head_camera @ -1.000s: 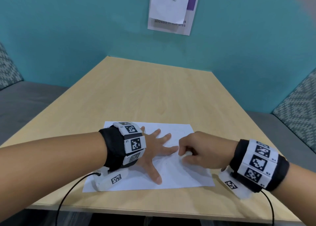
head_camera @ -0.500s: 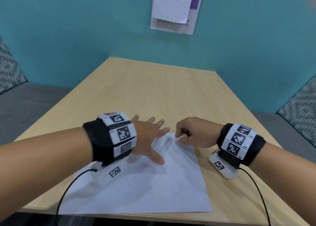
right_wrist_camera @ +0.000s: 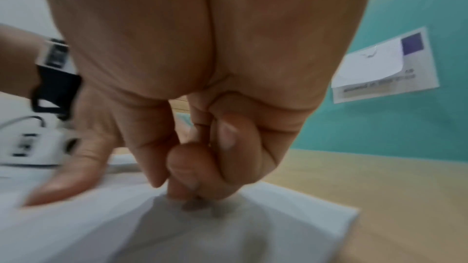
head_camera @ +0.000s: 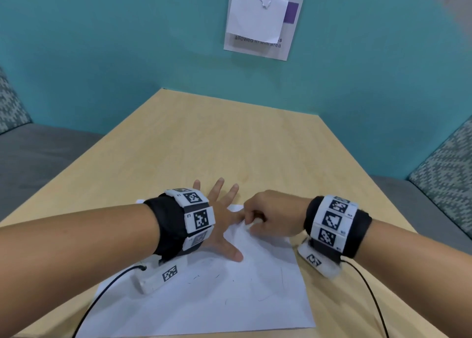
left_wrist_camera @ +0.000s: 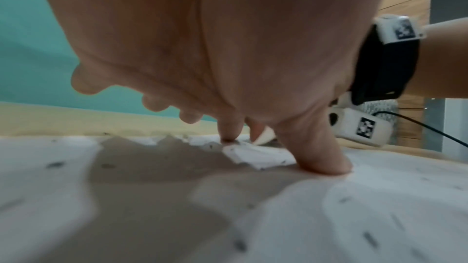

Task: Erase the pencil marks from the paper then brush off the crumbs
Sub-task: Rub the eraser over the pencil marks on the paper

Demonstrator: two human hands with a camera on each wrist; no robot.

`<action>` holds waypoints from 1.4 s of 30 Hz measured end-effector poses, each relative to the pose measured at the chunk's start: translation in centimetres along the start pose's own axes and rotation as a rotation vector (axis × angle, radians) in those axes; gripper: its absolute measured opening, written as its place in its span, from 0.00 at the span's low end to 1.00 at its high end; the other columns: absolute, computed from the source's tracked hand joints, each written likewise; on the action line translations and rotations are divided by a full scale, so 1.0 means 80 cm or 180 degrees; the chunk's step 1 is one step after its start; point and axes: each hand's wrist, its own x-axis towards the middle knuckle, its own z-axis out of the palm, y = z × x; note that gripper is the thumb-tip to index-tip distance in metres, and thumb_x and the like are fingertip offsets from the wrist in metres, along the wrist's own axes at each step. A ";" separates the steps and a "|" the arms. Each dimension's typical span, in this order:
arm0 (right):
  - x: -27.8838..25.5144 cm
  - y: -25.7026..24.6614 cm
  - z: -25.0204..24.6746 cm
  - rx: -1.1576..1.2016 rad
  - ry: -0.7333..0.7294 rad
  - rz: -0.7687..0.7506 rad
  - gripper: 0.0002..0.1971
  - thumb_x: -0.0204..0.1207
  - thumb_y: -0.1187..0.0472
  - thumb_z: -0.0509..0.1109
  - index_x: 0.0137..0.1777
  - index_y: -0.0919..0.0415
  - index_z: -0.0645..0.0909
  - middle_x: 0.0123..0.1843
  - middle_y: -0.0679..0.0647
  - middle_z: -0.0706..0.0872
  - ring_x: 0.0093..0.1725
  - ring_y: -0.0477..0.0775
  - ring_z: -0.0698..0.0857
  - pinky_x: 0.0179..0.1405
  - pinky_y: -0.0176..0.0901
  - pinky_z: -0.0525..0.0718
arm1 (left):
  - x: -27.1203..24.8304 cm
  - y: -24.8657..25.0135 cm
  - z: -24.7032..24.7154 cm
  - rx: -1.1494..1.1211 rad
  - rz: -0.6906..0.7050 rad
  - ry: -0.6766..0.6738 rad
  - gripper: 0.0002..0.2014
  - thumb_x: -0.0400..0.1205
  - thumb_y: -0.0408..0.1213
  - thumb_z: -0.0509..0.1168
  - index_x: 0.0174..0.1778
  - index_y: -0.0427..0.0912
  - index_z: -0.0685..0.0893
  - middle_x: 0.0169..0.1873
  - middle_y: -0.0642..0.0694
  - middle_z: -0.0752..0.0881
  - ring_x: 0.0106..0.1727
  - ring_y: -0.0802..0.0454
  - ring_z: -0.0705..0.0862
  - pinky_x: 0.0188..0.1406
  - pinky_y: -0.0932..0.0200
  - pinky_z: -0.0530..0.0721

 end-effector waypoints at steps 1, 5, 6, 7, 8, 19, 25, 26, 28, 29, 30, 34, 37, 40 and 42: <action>0.002 0.006 -0.007 -0.0027 0.0071 0.0140 0.03 0.77 0.58 0.69 0.45 0.56 0.80 0.33 0.42 0.76 0.32 0.45 0.75 0.31 0.36 0.70 | 0.001 -0.001 0.002 0.0023 -0.0037 -0.0019 0.52 0.67 0.82 0.56 0.81 0.75 0.33 0.84 0.48 0.25 0.81 0.36 0.21 0.71 0.16 0.31; 0.005 -0.002 0.001 0.0048 0.0058 0.0077 0.04 0.76 0.57 0.69 0.45 0.57 0.81 0.34 0.43 0.78 0.32 0.44 0.75 0.33 0.38 0.72 | 0.001 -0.003 0.004 -0.0030 -0.0079 -0.0053 0.51 0.67 0.83 0.56 0.80 0.77 0.33 0.84 0.47 0.25 0.81 0.35 0.21 0.70 0.16 0.32; 0.002 -0.008 0.006 0.0092 -0.0020 -0.0027 0.05 0.76 0.56 0.70 0.46 0.57 0.82 0.34 0.43 0.78 0.32 0.43 0.75 0.32 0.37 0.72 | 0.001 -0.003 0.005 -0.0056 -0.0067 -0.0051 0.50 0.68 0.82 0.56 0.80 0.77 0.35 0.84 0.47 0.26 0.81 0.35 0.21 0.71 0.16 0.32; 0.002 -0.010 0.007 0.0088 -0.0070 -0.0075 0.05 0.77 0.56 0.70 0.47 0.57 0.82 0.34 0.43 0.79 0.32 0.42 0.75 0.32 0.36 0.72 | 0.000 -0.003 0.004 -0.0064 -0.0070 -0.0035 0.50 0.68 0.82 0.57 0.81 0.77 0.36 0.84 0.47 0.26 0.81 0.34 0.22 0.71 0.16 0.32; 0.003 -0.006 0.003 0.0046 -0.0050 -0.0022 0.06 0.77 0.56 0.70 0.48 0.58 0.83 0.34 0.43 0.79 0.32 0.43 0.75 0.32 0.36 0.72 | 0.000 -0.003 0.005 -0.0063 -0.0080 -0.0030 0.51 0.68 0.82 0.56 0.81 0.76 0.35 0.84 0.47 0.26 0.81 0.35 0.22 0.71 0.16 0.32; 0.006 0.011 -0.010 -0.0012 0.0133 0.0244 0.04 0.76 0.56 0.70 0.42 0.53 0.80 0.33 0.42 0.78 0.34 0.48 0.77 0.31 0.36 0.71 | -0.003 -0.001 0.006 -0.0117 -0.0122 -0.0054 0.52 0.69 0.82 0.56 0.80 0.75 0.31 0.85 0.46 0.28 0.82 0.34 0.23 0.73 0.17 0.34; -0.005 -0.016 0.011 0.0033 -0.0152 -0.0189 0.05 0.76 0.57 0.70 0.47 0.58 0.82 0.35 0.45 0.81 0.32 0.45 0.77 0.36 0.40 0.78 | -0.005 -0.002 0.003 -0.0176 -0.0067 -0.0082 0.50 0.69 0.80 0.58 0.82 0.76 0.38 0.85 0.46 0.29 0.82 0.34 0.24 0.73 0.16 0.36; -0.003 -0.010 0.007 0.0002 -0.0110 -0.0123 0.04 0.76 0.57 0.70 0.47 0.57 0.82 0.35 0.44 0.80 0.32 0.44 0.77 0.36 0.39 0.77 | -0.005 -0.003 0.004 -0.0154 -0.0071 -0.0100 0.50 0.69 0.81 0.58 0.82 0.75 0.36 0.85 0.46 0.29 0.82 0.34 0.24 0.73 0.16 0.36; 0.000 0.009 -0.006 -0.0021 0.0098 0.0150 0.05 0.76 0.57 0.71 0.48 0.57 0.83 0.34 0.41 0.78 0.33 0.45 0.76 0.36 0.39 0.74 | -0.004 -0.002 0.004 -0.0138 -0.0097 -0.0107 0.52 0.68 0.82 0.57 0.81 0.74 0.33 0.85 0.47 0.28 0.82 0.35 0.23 0.73 0.16 0.35; 0.001 0.014 -0.008 0.0000 0.0170 0.0241 0.05 0.76 0.57 0.71 0.48 0.57 0.83 0.34 0.41 0.77 0.34 0.45 0.77 0.37 0.39 0.73 | -0.004 -0.001 0.005 -0.0137 -0.0106 -0.0112 0.53 0.68 0.82 0.56 0.81 0.74 0.32 0.85 0.47 0.28 0.82 0.35 0.23 0.73 0.16 0.34; 0.001 0.014 -0.006 0.0019 0.0187 0.0225 0.05 0.76 0.57 0.71 0.48 0.57 0.83 0.33 0.41 0.77 0.33 0.44 0.76 0.37 0.39 0.73 | -0.004 -0.001 0.005 -0.0133 -0.0107 -0.0116 0.53 0.68 0.82 0.57 0.81 0.74 0.32 0.85 0.47 0.28 0.82 0.35 0.23 0.72 0.16 0.34; -0.005 -0.007 0.008 0.0049 -0.0074 -0.0139 0.02 0.76 0.57 0.70 0.45 0.55 0.81 0.33 0.40 0.77 0.32 0.41 0.75 0.34 0.36 0.73 | -0.003 -0.004 0.005 -0.0165 -0.0077 -0.0115 0.51 0.68 0.81 0.58 0.81 0.75 0.35 0.85 0.47 0.28 0.82 0.35 0.23 0.72 0.16 0.35; -0.004 0.017 -0.010 -0.0031 0.0121 0.0276 0.02 0.76 0.58 0.70 0.45 0.54 0.79 0.35 0.40 0.76 0.36 0.49 0.77 0.34 0.37 0.72 | -0.005 -0.002 0.004 -0.0136 -0.0111 -0.0132 0.52 0.69 0.82 0.56 0.82 0.73 0.33 0.85 0.48 0.28 0.82 0.36 0.23 0.73 0.17 0.34; -0.011 0.006 0.002 0.0015 0.0048 0.0085 0.02 0.76 0.60 0.67 0.43 0.54 0.80 0.33 0.41 0.77 0.34 0.48 0.77 0.34 0.38 0.74 | -0.004 -0.003 0.005 -0.0139 -0.0081 -0.0071 0.52 0.68 0.82 0.56 0.80 0.75 0.31 0.85 0.47 0.28 0.82 0.35 0.23 0.73 0.16 0.34; -0.020 -0.013 0.015 0.0130 -0.0119 -0.0207 0.11 0.76 0.61 0.66 0.38 0.43 0.76 0.31 0.42 0.78 0.31 0.45 0.77 0.33 0.36 0.75 | -0.001 -0.005 0.008 -0.0182 -0.0004 -0.0018 0.52 0.67 0.82 0.56 0.77 0.78 0.28 0.85 0.47 0.28 0.82 0.35 0.23 0.72 0.16 0.33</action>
